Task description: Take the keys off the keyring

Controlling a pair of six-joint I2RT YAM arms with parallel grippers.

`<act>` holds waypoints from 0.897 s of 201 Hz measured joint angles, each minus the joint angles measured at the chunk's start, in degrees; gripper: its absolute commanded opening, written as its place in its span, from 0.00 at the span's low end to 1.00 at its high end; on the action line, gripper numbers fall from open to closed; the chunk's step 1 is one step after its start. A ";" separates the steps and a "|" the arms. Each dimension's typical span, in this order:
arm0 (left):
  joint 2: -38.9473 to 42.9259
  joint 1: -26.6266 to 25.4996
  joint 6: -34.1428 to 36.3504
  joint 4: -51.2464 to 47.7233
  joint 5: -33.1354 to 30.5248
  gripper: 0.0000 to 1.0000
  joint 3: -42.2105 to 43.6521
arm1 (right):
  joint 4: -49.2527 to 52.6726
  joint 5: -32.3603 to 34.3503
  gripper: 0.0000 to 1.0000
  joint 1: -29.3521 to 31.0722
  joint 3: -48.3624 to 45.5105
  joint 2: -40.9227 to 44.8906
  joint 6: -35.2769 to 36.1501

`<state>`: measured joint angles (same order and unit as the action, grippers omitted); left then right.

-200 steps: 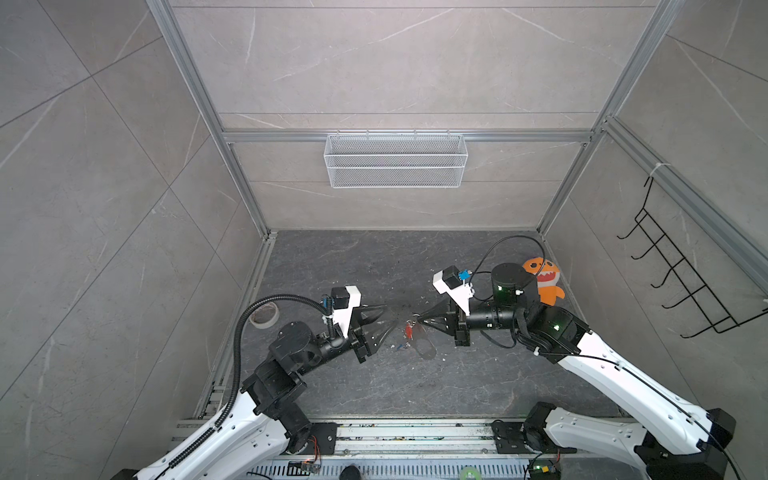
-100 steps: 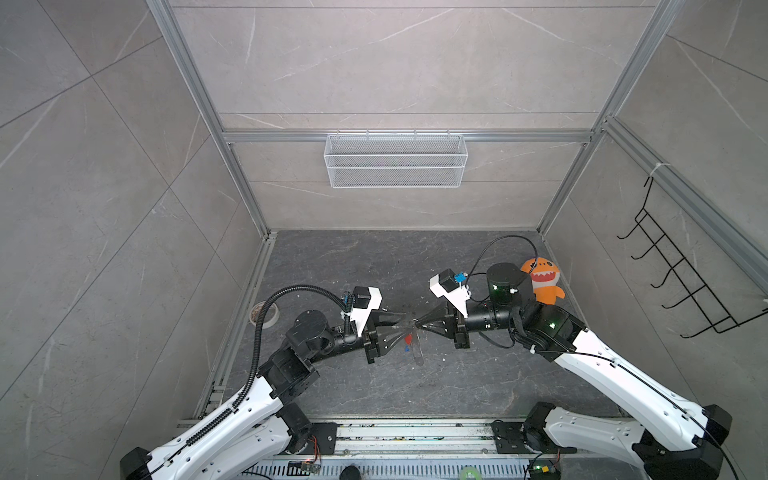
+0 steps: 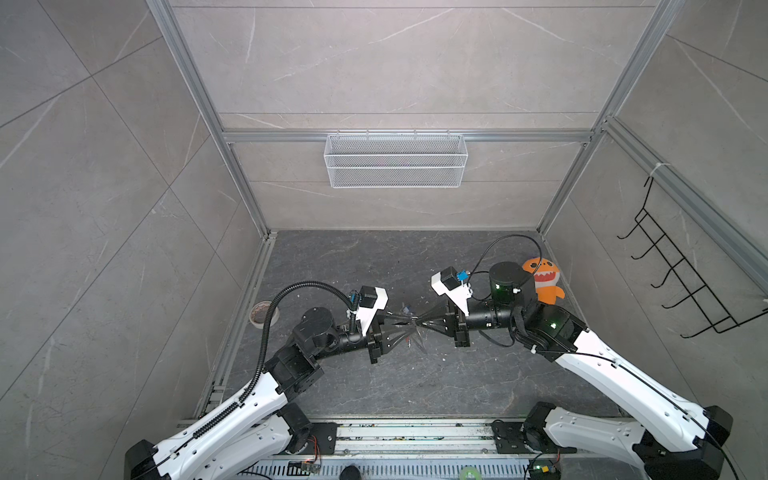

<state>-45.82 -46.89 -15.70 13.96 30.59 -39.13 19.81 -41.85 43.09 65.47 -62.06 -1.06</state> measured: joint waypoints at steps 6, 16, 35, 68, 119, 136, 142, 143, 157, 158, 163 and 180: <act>0.02 0.00 -0.13 0.07 0.02 0.20 0.00 | -0.26 0.00 0.00 0.00 0.00 0.11 -0.28; 0.04 0.02 -0.17 0.42 0.02 0.17 0.00 | -0.63 0.00 0.00 0.00 -0.11 0.31 -0.63; 0.09 0.00 -0.37 1.05 0.00 0.11 0.02 | -1.60 -0.04 0.00 0.00 -0.46 0.42 -1.09; 0.46 0.00 -1.05 1.60 -0.17 0.00 0.04 | -3.61 -0.11 0.00 -0.33 -1.38 0.42 -1.99; 0.57 0.00 -0.92 -3.34 -1.90 0.00 -1.29 | -5.14 2.12 0.27 -0.26 -3.26 1.14 -4.28; 0.55 0.04 -0.74 -7.37 -2.49 0.00 -3.19 | -5.55 4.07 0.34 -0.26 -4.52 2.73 -5.44; 0.50 0.04 -0.68 -9.16 -2.95 0.00 -4.22 | -5.77 4.79 0.35 -0.26 -5.03 3.50 -5.68; 0.48 0.04 -0.66 -9.35 -3.02 0.00 -4.33 | -5.77 4.90 0.36 -0.26 -5.16 3.69 -5.81; 0.04 0.00 -0.39 -13.25 -3.61 0.00 -7.04 | -6.21 6.21 0.38 -0.26 -6.34 5.62 -6.40; 0.00 0.00 -0.37 -13.42 -3.63 0.00 -7.19 | -6.25 6.27 0.39 -0.26 -6.40 5.73 -6.47; -0.24 0.00 -0.24 -14.75 -3.74 0.00 -8.20 | -6.40 6.73 0.40 -0.26 -6.80 6.38 -6.51; -1.57 -0.11 0.35 -19.19 -4.50 0.00 -11.82 | -6.80 7.87 0.42 -0.26 -8.09 8.44 -6.88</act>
<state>-47.40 -47.00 -15.35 -5.23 26.09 -50.96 13.02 -33.98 42.83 57.39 -53.63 -7.94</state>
